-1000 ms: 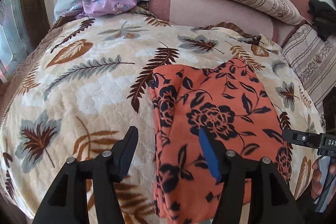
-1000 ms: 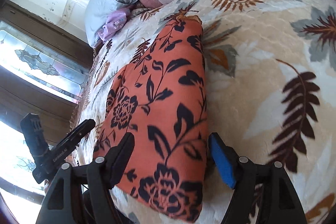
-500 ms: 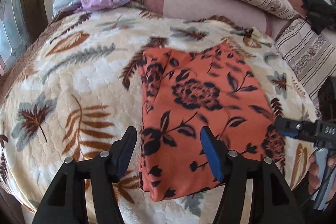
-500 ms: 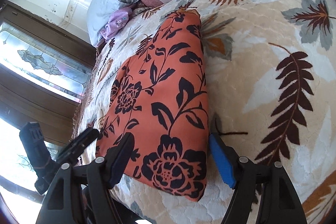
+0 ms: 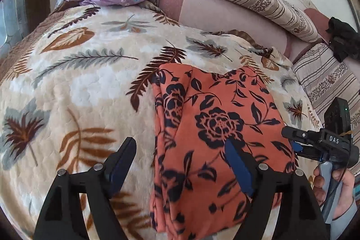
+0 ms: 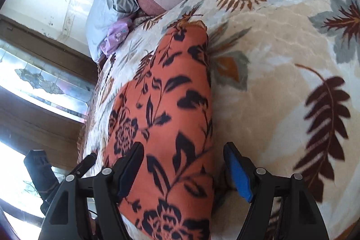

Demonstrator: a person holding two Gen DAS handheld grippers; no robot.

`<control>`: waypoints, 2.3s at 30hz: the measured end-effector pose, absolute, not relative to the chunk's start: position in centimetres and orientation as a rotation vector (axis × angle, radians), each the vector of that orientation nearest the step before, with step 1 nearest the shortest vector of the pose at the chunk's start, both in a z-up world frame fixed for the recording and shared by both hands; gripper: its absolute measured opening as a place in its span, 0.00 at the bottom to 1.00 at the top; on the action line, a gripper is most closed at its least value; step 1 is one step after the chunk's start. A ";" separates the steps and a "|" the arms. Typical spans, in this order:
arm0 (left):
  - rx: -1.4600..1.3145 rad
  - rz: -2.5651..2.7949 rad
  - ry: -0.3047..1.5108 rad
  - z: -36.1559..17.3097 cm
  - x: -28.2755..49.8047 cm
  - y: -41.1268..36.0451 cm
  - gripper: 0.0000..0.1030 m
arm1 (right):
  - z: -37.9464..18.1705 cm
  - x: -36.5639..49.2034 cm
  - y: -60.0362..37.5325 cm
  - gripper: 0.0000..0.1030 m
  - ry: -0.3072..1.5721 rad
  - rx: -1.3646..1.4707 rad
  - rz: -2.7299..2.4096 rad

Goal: Fold small clothes

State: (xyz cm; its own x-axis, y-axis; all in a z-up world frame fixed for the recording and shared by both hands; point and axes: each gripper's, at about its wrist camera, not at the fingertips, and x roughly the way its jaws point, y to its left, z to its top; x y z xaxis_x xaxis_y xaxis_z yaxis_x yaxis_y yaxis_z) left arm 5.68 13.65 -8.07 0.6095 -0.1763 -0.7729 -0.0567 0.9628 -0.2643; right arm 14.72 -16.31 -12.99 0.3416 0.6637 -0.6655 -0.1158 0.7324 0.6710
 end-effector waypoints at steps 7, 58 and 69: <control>-0.395 -0.166 1.048 -12.5 8.2 13.7 0.41 | -14.6 16.3 -11.3 0.50 1.198 0.382 0.584; -0.109 -0.040 0.911 -6.6 12.3 0.5 0.83 | -7.5 15.0 -27.4 0.78 0.924 0.395 0.294; -0.202 -0.174 1.070 -12.6 14.1 -1.4 0.29 | -13.4 21.9 -26.4 0.38 1.134 0.407 0.430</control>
